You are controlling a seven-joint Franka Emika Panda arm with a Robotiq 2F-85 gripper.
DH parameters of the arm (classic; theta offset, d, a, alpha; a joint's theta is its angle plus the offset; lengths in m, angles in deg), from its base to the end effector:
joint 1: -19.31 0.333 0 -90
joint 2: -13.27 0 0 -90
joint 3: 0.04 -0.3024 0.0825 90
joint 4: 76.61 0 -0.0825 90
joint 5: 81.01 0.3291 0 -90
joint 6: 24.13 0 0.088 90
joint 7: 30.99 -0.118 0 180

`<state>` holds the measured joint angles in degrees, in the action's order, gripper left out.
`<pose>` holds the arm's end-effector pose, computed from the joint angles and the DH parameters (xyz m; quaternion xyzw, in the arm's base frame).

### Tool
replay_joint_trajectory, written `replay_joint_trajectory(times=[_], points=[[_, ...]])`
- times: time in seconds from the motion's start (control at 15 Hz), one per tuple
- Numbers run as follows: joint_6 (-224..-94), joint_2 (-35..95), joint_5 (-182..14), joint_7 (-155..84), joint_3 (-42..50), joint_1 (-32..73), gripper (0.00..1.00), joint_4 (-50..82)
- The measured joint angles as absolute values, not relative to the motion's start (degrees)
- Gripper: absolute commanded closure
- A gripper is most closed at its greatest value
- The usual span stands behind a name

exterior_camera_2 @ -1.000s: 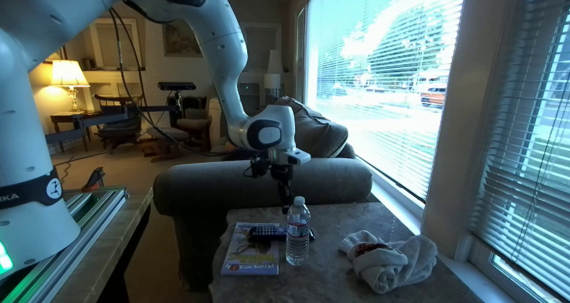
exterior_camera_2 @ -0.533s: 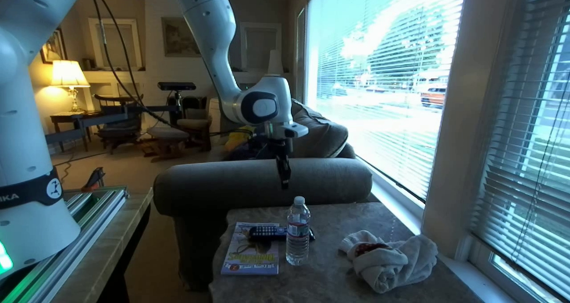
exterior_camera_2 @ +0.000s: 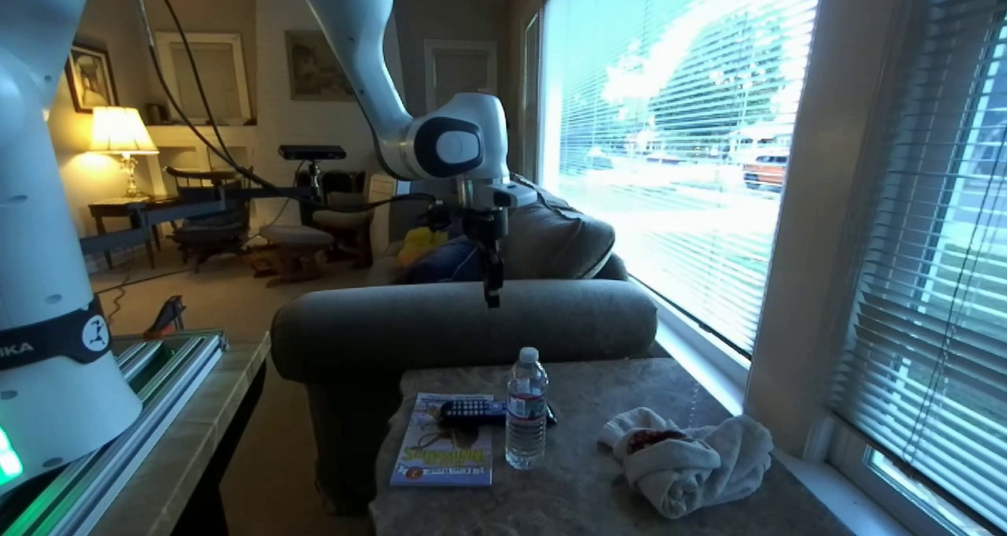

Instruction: Move the remote to the right slightly, then press one button

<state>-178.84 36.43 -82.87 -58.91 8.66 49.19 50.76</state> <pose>0.4896 0.1905 0.2237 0.9979 -0.0372 0.0502 0.0177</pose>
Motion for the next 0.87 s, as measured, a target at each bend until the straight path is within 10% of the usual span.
replay_joint_trajectory(times=[0.33, 0.87], points=[[-176.5, 34.4, -84.8, -60.3, 6.6, 47.1, 0.01, 51.5], [-173.7, 33.8, -85.5, -60.6, 4.4, 44.3, 0.0, 51.5]])
